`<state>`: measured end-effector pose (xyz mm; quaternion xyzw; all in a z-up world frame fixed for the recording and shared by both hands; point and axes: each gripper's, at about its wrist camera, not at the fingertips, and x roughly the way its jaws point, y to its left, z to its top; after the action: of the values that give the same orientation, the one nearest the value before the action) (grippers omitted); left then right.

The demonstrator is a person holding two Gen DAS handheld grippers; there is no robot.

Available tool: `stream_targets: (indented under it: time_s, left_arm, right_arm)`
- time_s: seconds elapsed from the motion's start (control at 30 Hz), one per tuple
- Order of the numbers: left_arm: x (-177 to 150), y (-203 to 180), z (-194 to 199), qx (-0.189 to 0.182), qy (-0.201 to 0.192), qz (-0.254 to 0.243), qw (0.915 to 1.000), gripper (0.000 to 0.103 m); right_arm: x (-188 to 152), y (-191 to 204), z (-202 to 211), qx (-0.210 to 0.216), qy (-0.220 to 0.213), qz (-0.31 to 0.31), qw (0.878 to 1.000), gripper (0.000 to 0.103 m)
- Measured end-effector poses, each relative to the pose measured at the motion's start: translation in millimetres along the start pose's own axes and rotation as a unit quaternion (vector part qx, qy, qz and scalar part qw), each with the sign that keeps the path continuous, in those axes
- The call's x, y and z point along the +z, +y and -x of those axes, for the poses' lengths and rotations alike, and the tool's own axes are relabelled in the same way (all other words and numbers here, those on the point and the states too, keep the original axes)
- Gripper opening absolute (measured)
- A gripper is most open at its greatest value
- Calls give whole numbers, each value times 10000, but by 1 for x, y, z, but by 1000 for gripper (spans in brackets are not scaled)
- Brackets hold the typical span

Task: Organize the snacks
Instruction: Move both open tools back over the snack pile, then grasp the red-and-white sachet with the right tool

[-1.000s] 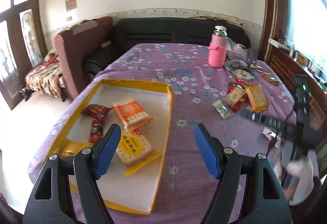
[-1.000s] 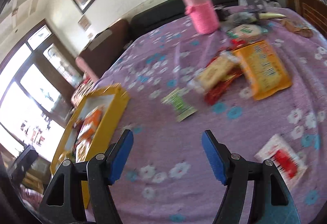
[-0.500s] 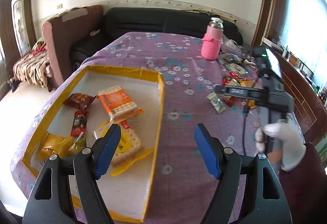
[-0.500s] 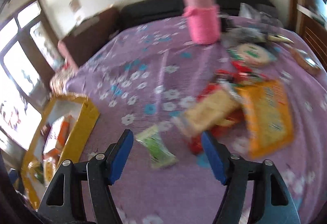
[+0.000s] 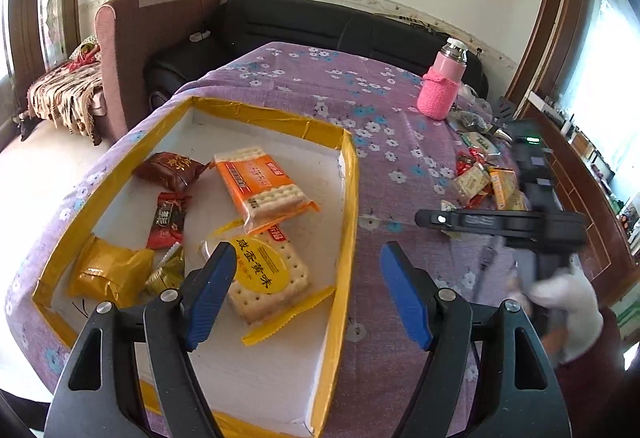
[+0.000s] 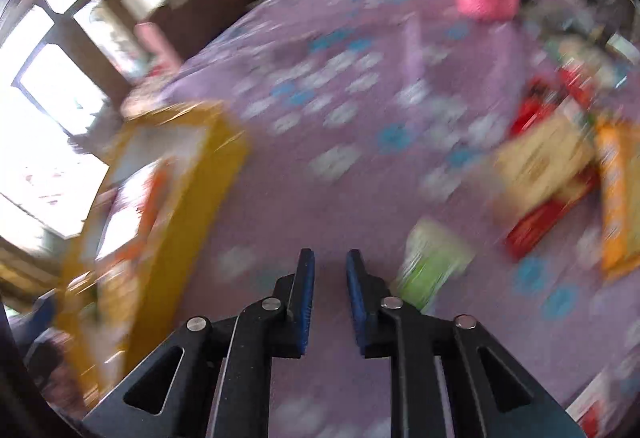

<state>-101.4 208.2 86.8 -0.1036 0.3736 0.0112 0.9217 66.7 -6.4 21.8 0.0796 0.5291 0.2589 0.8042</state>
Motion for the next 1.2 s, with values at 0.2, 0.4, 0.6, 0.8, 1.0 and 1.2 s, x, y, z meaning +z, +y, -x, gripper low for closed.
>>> stream_targets:
  time_s: [0.2, 0.4, 0.6, 0.8, 1.0, 1.2]
  left_arm:
    - [-4, -9, 0, -158, 40, -29, 9999, 74]
    - [-8, -26, 0, -233, 131, -183, 9995, 74]
    - [-10, -31, 5, -203, 125, -289, 9993, 74]
    - [-15, -34, 2, -366, 216, -317, 9986, 74]
    - [-22, -40, -3, -581, 333, -365, 9971, 74]
    - [-34, -57, -13, -917, 714, -427, 9923, 74]
  right_arm:
    - [-12, -36, 81, -361, -1228, -330, 9912, 55]
    - [-6, -52, 58, -731, -1023, -494, 9908, 51]
    - [-3, -36, 13, -994, -739, -541, 9908, 16]
    - [-32, -30, 59, 180, -664, -444, 9966, 18]
    - [-79, -104, 142, -1044, -1177, -758, 9846, 68]
    - [-106, -121, 130, -1341, -908, -419, 9859, 68]
